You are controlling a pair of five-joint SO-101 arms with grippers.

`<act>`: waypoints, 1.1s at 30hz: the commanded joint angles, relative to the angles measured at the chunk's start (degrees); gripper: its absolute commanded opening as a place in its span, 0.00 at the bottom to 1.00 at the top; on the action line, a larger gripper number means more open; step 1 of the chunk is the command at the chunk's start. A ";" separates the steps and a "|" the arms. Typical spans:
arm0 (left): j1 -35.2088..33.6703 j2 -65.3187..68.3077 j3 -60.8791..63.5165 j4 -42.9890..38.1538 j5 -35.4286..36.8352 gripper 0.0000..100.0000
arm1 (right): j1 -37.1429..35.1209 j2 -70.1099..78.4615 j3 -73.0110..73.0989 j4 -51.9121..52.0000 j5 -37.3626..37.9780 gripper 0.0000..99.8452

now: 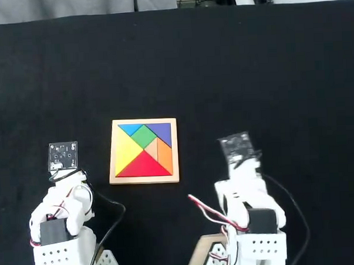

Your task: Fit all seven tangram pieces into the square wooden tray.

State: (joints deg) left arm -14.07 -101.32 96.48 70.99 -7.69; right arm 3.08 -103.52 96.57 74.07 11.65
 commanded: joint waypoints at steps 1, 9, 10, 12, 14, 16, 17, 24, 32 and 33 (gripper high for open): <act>0.57 -0.18 1.10 0.35 -0.09 0.03 | 6.15 -5.05 -0.04 -2.64 -7.74 0.01; 0.57 -0.18 1.10 0.35 -0.09 0.03 | 5.27 -5.05 -0.04 -1.14 -12.22 0.01; 0.57 -0.18 1.10 0.35 -0.09 0.03 | 4.04 -5.05 -0.04 0.35 -12.22 0.01; 0.57 -0.18 1.10 0.35 -0.09 0.03 | 1.23 -5.05 -0.04 0.79 -12.13 0.01; 0.57 -0.18 1.10 0.35 -0.09 0.03 | -0.26 -5.05 -0.04 0.70 -12.13 0.01; 0.57 -0.18 1.10 0.35 -0.09 0.03 | -0.70 -5.05 -0.04 0.70 -12.13 0.01; 0.57 -0.18 1.10 0.35 -0.18 0.03 | -0.79 -5.05 -0.04 0.70 -12.13 0.01; 0.57 -0.18 1.10 0.35 -0.26 0.03 | -0.79 -5.05 -0.04 0.70 -12.13 0.01; 0.57 -0.18 1.10 0.35 -0.26 0.03 | -0.88 -5.05 -0.04 0.70 -8.97 0.01; 0.57 -0.18 1.10 0.35 -0.26 0.03 | -0.88 -5.05 -0.04 0.70 -8.09 0.01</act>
State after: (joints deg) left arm -14.07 -101.32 96.48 70.99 -7.69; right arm 2.90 -103.52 96.57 74.33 0.40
